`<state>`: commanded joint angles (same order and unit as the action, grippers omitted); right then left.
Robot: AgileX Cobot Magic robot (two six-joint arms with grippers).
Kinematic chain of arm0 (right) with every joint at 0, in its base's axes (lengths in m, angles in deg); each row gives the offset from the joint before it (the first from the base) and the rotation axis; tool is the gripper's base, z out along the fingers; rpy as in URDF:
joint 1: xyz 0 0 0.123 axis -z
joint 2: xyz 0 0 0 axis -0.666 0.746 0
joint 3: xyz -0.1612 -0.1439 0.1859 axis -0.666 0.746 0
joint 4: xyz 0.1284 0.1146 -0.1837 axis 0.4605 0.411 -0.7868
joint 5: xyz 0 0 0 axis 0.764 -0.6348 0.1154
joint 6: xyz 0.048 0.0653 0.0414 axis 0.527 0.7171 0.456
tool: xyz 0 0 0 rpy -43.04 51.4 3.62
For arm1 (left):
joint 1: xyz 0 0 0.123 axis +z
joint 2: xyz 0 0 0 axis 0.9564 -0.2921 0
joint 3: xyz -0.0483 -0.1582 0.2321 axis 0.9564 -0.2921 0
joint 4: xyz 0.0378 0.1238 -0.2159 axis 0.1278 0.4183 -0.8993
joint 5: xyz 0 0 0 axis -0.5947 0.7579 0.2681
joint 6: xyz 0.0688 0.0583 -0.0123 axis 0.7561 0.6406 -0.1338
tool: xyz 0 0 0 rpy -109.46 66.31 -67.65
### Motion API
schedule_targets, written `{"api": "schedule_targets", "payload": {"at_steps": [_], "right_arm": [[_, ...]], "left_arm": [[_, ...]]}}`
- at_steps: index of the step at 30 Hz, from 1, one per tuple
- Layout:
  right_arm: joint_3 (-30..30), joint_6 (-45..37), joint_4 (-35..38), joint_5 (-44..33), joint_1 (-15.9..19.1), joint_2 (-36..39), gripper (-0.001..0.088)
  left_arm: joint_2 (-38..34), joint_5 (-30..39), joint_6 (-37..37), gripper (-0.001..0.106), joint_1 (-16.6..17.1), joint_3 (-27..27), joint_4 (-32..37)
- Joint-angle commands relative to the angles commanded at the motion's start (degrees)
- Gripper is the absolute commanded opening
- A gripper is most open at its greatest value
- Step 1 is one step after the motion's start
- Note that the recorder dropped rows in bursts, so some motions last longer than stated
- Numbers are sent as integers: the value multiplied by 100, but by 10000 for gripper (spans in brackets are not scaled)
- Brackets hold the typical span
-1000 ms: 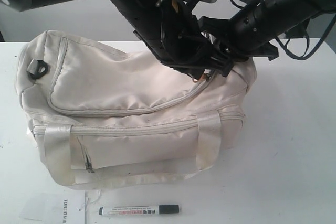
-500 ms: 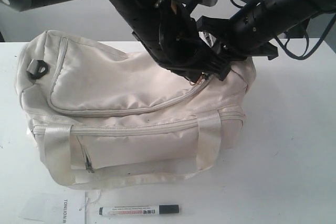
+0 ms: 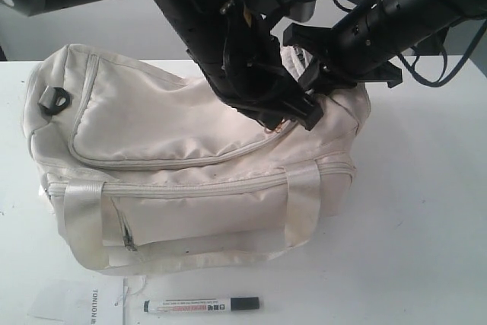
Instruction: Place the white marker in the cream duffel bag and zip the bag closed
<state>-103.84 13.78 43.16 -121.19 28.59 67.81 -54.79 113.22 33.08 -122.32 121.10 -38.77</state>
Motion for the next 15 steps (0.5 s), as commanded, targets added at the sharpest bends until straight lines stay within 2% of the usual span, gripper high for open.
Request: {"api": "schedule_targets", "payload": {"at_steps": [15], "right_arm": [[0, -10, -3, 1, 14, -73, 0]], "left_arm": [[48, 696, 253, 0, 0, 0, 97]]}}
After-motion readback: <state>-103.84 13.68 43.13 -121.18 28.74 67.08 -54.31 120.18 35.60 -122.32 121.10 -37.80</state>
